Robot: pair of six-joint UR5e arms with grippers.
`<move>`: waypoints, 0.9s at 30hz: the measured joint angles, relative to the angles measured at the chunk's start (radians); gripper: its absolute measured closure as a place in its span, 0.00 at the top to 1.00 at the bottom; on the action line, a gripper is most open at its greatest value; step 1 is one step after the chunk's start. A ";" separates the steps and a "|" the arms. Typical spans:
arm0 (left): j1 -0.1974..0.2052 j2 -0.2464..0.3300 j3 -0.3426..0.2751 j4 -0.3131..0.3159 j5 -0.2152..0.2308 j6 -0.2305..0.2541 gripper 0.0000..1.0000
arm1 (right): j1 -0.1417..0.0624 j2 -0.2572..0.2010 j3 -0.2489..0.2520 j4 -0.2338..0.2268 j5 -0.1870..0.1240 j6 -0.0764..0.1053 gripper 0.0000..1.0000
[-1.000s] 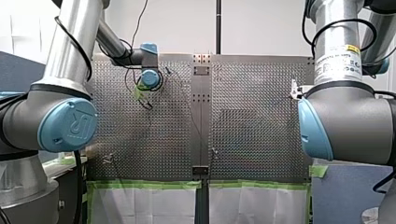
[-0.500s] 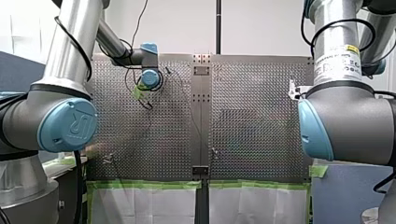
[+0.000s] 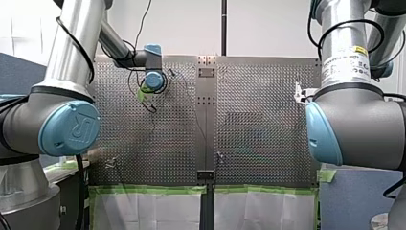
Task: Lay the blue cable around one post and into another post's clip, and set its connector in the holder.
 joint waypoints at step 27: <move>0.001 0.000 0.000 0.000 0.001 -0.002 0.98 | 0.000 0.003 0.000 -0.017 0.003 0.000 0.00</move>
